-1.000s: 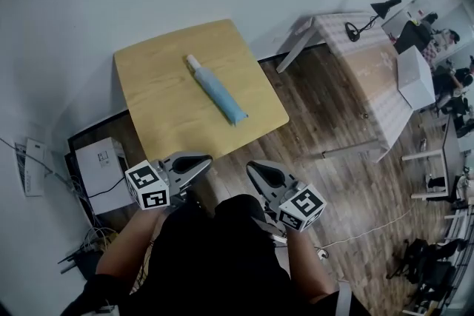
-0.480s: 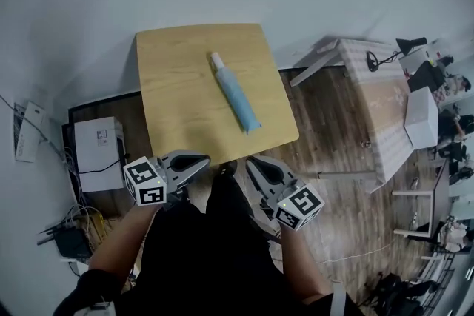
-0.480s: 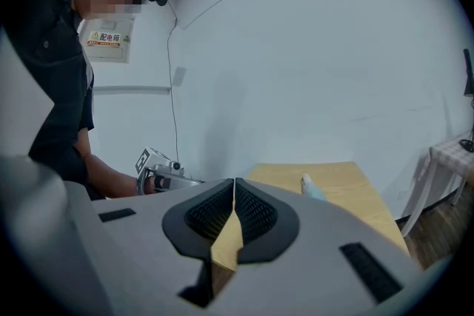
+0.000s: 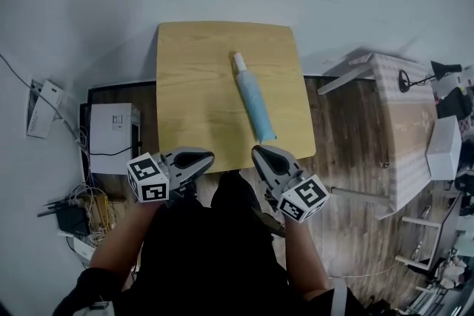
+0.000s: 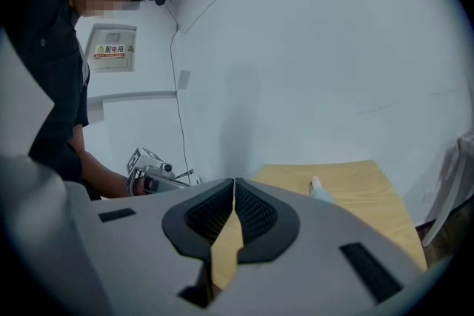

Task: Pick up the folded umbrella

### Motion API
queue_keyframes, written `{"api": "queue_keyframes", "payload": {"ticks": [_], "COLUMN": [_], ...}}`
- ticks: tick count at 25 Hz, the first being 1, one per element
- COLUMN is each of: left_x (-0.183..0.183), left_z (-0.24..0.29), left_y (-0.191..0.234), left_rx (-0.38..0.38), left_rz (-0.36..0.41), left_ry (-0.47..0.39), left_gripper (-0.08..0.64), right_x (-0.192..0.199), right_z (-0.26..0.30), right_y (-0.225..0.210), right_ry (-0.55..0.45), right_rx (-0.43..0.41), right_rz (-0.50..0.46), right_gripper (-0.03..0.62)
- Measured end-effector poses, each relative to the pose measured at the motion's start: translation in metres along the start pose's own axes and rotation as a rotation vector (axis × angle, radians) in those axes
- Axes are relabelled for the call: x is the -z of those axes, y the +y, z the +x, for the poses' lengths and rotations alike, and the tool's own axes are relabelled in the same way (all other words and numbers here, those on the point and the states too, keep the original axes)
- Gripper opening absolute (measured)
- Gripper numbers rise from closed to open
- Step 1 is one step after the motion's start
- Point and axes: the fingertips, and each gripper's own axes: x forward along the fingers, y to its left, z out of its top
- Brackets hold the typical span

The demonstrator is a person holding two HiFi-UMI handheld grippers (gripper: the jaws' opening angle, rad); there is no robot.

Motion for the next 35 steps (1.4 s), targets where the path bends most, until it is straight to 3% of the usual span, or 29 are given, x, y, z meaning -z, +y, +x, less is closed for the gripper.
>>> {"api": "queue_keyframes", "payload": {"ticks": [4, 15, 22, 29, 35], "left_x": [-0.002, -0.032, -0.024, -0.006, -0.002], "left_z": [0.024, 0.090, 0.097, 0.103, 0.109], "left_y": [0.017, 0.050, 0.064, 0.076, 0.088], "left_rx": [-0.075, -0.278, -0.415, -0.408, -0.341], "left_rz": [-0.041, -0.056, -0.090, -0.116, -0.111], "left_ry": [-0.006, -0.071, -0.091, -0.053, -0.058], "left_gripper": [0.011, 0.011, 0.011, 0.011, 0.011], "right_x": [-0.006, -0.014, 0.000, 0.020, 0.027], "right_z": [0.001, 0.008, 0.027, 0.040, 0.057], "right_y": [-0.033, -0.140, -0.165, -0.160, -0.163], "right_ry": [-0.013, -0.015, -0.009, 0.028, 0.083], "right_rx": [-0.061, -0.175, -0.261, -0.290, -0.204], "right_rz": [0.001, 0.074, 0.145, 0.171, 0.148], "right_gripper": [0.021, 0.023, 0.023, 0.082, 0.177]}}
